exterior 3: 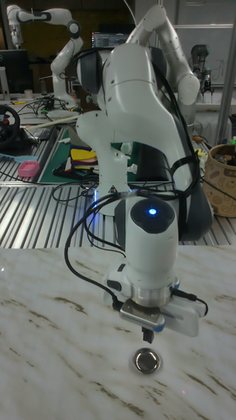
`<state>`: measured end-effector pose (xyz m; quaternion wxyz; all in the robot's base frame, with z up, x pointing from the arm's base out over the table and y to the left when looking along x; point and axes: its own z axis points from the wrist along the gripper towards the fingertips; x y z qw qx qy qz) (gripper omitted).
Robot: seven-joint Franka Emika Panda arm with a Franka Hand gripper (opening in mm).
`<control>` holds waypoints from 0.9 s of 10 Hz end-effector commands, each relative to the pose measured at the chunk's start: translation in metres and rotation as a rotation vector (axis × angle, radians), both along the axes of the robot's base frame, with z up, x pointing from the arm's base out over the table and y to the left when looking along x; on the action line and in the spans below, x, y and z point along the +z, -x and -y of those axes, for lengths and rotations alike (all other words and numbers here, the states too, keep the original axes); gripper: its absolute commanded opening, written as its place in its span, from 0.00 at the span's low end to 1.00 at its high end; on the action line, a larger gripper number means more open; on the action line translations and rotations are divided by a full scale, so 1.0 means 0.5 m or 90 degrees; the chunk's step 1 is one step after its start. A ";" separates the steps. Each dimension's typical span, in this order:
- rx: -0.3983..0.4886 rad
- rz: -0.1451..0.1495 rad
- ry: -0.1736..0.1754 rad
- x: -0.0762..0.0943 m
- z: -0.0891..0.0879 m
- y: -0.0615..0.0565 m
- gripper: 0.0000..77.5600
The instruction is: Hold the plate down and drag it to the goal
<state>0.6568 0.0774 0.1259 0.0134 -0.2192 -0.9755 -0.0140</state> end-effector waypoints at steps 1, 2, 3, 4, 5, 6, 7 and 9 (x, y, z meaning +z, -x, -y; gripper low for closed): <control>0.000 0.010 -0.002 -0.016 -0.009 -0.024 0.00; -0.002 0.010 0.001 -0.029 -0.015 -0.034 0.00; -0.003 0.011 -0.001 -0.037 -0.018 -0.040 0.00; -0.005 0.014 0.001 -0.043 -0.019 -0.046 0.00; -0.004 0.015 0.001 -0.048 -0.019 -0.050 0.00; -0.003 0.015 0.001 -0.048 -0.019 -0.050 0.00; 0.002 0.014 -0.002 -0.055 -0.016 -0.053 0.00; 0.009 0.016 -0.002 -0.067 -0.014 -0.056 0.00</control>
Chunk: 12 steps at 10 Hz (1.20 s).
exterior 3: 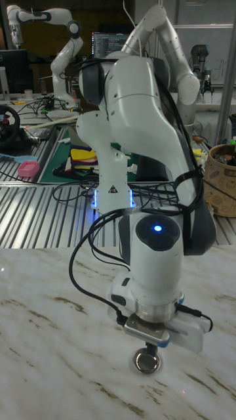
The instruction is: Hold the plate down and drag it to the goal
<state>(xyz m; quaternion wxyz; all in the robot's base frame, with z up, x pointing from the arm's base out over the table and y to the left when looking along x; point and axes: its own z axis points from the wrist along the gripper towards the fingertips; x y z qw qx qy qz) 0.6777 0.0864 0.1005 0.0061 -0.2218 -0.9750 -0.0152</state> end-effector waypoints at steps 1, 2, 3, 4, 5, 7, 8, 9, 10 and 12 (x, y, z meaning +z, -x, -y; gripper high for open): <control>0.019 0.007 -0.002 -0.024 0.008 -0.015 0.00; 0.026 0.008 -0.002 -0.031 0.012 -0.015 0.00; 0.029 0.007 -0.001 -0.037 0.015 -0.013 0.00; 0.030 0.007 -0.002 -0.040 0.015 -0.010 0.00; 0.032 0.008 -0.001 -0.046 0.015 -0.005 0.00; 0.037 0.012 -0.001 -0.058 0.015 0.005 0.00; 0.038 0.013 -0.001 -0.063 0.016 0.008 0.00; 0.040 0.013 -0.001 -0.065 0.016 0.011 0.00; 0.041 0.015 -0.001 -0.069 0.015 0.014 0.00; 0.043 0.015 -0.001 -0.072 0.014 0.019 0.00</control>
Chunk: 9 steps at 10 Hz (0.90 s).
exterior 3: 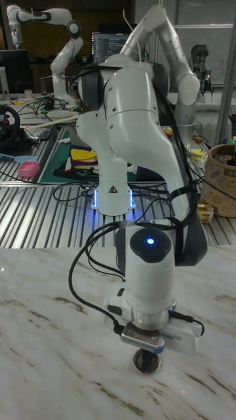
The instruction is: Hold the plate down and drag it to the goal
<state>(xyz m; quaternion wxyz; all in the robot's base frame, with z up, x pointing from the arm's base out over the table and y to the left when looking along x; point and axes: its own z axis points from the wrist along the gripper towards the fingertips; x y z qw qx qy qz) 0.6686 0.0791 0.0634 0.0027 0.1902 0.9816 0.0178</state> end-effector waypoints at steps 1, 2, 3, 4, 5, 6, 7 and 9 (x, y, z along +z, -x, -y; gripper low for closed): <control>0.003 0.003 0.000 0.001 0.000 0.002 0.00; 0.004 0.004 0.002 -0.001 -0.001 0.005 0.00; 0.006 0.003 0.003 -0.003 -0.001 0.008 0.00; 0.008 0.003 0.004 -0.005 -0.001 0.013 0.00; 0.009 0.003 0.004 -0.008 -0.001 0.018 0.00; 0.011 0.003 0.008 -0.011 0.000 0.024 0.00; 0.012 0.003 0.013 -0.014 0.000 0.029 0.00; 0.015 0.002 0.020 -0.013 0.003 0.036 0.00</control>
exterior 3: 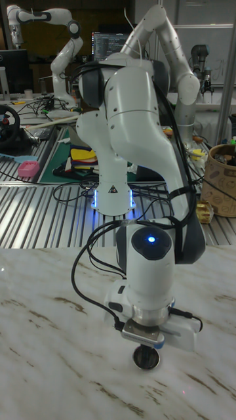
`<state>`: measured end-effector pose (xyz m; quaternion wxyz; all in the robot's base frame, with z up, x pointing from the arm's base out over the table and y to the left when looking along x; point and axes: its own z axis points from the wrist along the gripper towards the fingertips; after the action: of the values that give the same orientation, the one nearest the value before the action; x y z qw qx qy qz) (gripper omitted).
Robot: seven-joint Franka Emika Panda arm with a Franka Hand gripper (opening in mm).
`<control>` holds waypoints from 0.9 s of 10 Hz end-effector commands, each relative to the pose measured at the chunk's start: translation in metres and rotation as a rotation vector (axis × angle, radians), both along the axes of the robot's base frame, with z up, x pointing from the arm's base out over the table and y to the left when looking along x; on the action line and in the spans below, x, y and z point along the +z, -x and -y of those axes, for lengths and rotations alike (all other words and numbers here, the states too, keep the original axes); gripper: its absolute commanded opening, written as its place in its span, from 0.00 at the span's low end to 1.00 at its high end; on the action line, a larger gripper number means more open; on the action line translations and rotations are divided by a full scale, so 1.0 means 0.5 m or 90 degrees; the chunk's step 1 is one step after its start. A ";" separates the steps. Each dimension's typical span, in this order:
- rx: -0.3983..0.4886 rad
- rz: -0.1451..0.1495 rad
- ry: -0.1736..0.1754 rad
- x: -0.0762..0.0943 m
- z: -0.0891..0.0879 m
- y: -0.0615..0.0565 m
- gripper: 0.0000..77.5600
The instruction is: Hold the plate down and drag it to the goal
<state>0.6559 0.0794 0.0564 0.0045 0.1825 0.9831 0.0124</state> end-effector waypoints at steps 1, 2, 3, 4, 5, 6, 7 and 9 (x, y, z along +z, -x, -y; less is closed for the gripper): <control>0.007 -0.001 0.017 0.003 0.006 0.018 0.00; 0.008 -0.002 0.018 0.004 0.008 0.024 0.00; 0.009 -0.003 0.019 0.005 0.010 0.029 0.00; 0.010 -0.004 0.020 0.005 0.012 0.037 0.00; 0.010 -0.004 0.021 0.005 0.013 0.041 0.00; 0.013 -0.005 0.025 0.003 0.016 0.052 0.00; 0.014 -0.006 0.026 0.002 0.018 0.060 0.00; 0.015 -0.009 0.027 0.002 0.021 0.069 0.00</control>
<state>0.6228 0.0704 0.0562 0.0011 0.1719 0.9851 -0.0085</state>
